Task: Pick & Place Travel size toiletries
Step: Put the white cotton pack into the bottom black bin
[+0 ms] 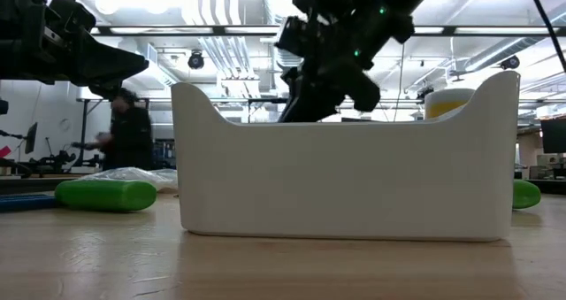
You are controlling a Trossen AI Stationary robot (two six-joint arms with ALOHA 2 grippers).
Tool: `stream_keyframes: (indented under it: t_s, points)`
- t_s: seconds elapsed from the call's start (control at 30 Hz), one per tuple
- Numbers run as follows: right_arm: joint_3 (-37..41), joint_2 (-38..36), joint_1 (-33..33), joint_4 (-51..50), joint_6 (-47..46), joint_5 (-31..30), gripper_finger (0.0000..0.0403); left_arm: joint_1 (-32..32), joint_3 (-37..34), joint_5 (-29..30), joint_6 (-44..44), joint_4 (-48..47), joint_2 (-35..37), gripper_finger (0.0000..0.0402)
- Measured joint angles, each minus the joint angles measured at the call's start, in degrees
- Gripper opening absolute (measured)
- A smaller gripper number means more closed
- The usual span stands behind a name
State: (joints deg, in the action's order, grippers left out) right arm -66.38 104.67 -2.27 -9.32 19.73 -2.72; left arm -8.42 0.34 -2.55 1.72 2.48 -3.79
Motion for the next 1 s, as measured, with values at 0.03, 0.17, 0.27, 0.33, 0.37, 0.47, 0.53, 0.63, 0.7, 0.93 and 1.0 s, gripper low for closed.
stream_keyframes:
  t_s: [0.03,0.17,0.27,0.33,0.37,0.47,0.53,0.63,0.7,0.93,1.0]
  points:
    - [0.0,0.4,0.3,0.1,0.0,0.1,0.0011,0.0,0.0,0.0,0.0,0.0,0.0,0.0078]
    - [0.1,1.4,0.6,1.0,0.0,0.2,0.0017,0.0,0.0,0.0,0.0,0.0,0.0,0.0078]
    - [0.1,2.0,0.6,2.1,0.2,0.2,0.0022,0.0,0.0,0.0,0.0,0.0,0.0,0.0078]
    - [0.1,2.1,0.6,1.9,0.0,0.4,0.0023,0.0,0.0,0.0,0.0,0.0,0.0,0.0078]
    - [0.1,2.1,0.6,1.9,-0.2,0.4,0.0023,0.0,0.0,0.0,0.0,0.0,0.0,0.0078]
    - [0.1,2.0,0.6,1.8,-1.5,0.4,0.0021,0.0,0.0,0.0,0.0,0.0,0.0,0.0078]
    - [0.1,2.0,0.7,1.7,-1.5,1.2,0.0023,0.0,0.0,0.0,0.0,0.0,0.0,0.0078]
    - [0.1,1.9,0.8,1.7,-1.7,3.1,0.0040,0.0,0.0,0.0,0.0,0.0,0.0,0.0078]
    - [0.2,1.9,0.8,1.4,-1.7,3.2,0.0059,0.0,0.0,0.0,0.0,0.0,0.0,0.0078]
    - [0.2,1.7,0.8,0.5,-2.6,3.3,0.0147,0.0,0.0,0.0,0.0,0.0,0.0,0.0078]
    - [0.2,1.2,0.8,-0.5,-2.6,3.3,0.0171,0.0,0.0,0.0,0.0,0.0,0.0,0.0078]
